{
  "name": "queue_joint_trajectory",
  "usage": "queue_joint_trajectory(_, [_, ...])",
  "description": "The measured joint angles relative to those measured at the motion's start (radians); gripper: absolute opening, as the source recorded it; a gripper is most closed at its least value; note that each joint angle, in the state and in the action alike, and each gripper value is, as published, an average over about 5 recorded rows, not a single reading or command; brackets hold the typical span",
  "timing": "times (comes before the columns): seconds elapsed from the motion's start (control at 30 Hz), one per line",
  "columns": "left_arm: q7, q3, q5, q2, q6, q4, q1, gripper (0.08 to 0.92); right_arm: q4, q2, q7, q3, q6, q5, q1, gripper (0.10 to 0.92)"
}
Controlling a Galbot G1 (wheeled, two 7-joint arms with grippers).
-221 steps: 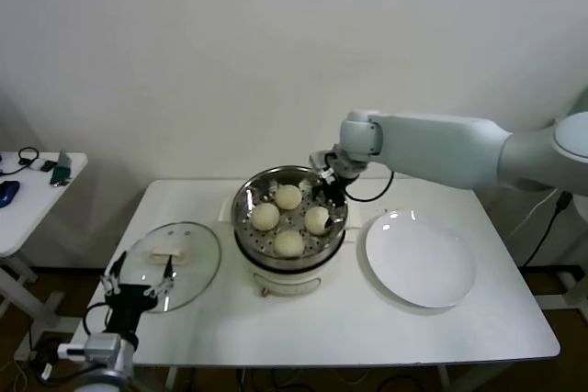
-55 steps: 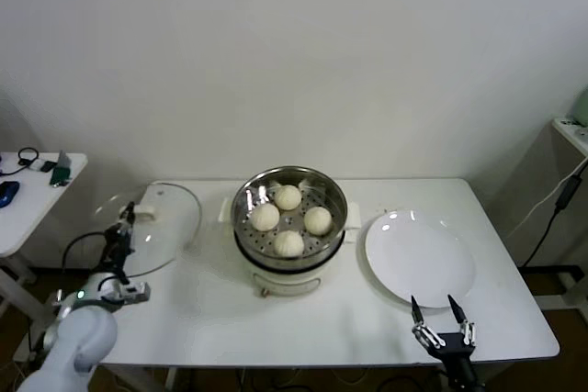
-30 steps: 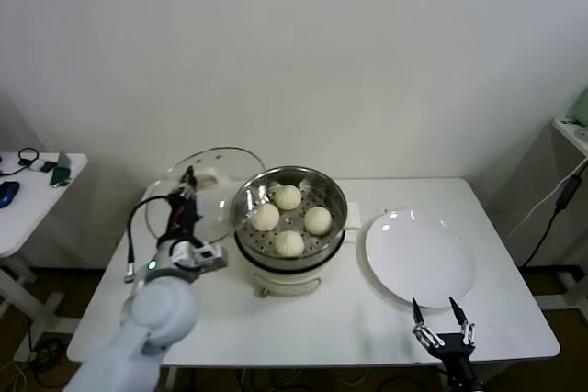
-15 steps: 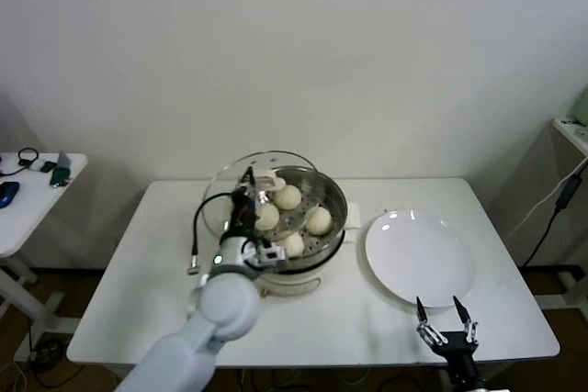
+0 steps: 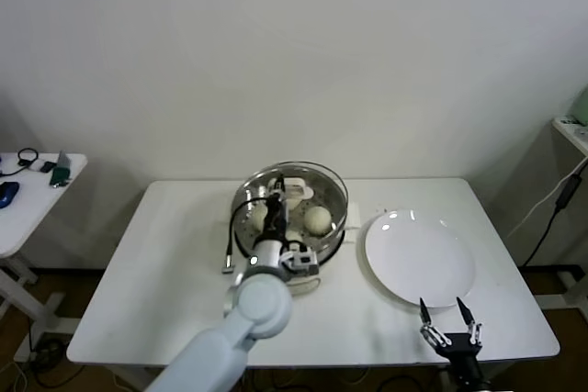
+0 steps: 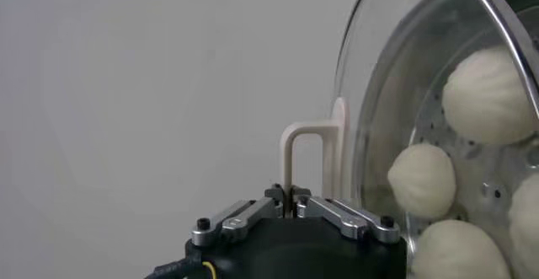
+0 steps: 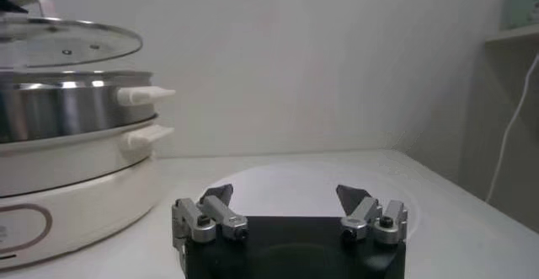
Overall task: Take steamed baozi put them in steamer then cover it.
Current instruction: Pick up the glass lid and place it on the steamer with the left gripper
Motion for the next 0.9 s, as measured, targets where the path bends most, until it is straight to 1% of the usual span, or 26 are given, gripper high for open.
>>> queue_joint_trajectory(0.4, [-0.001,0.006,0.045,-0.045,0.0,0.065,-0.005,0.134,-0.002,-0.001,0.0,0.002,0.005,0.003,-0.004,0.823])
queue_joint_trajectory(0.9, [-0.008,-0.01,0.089,-0.042,-0.002,0.102,0.007,0.134,-0.004,0.002,0.001,0.011,0.015,0.019,-0.014,0.823])
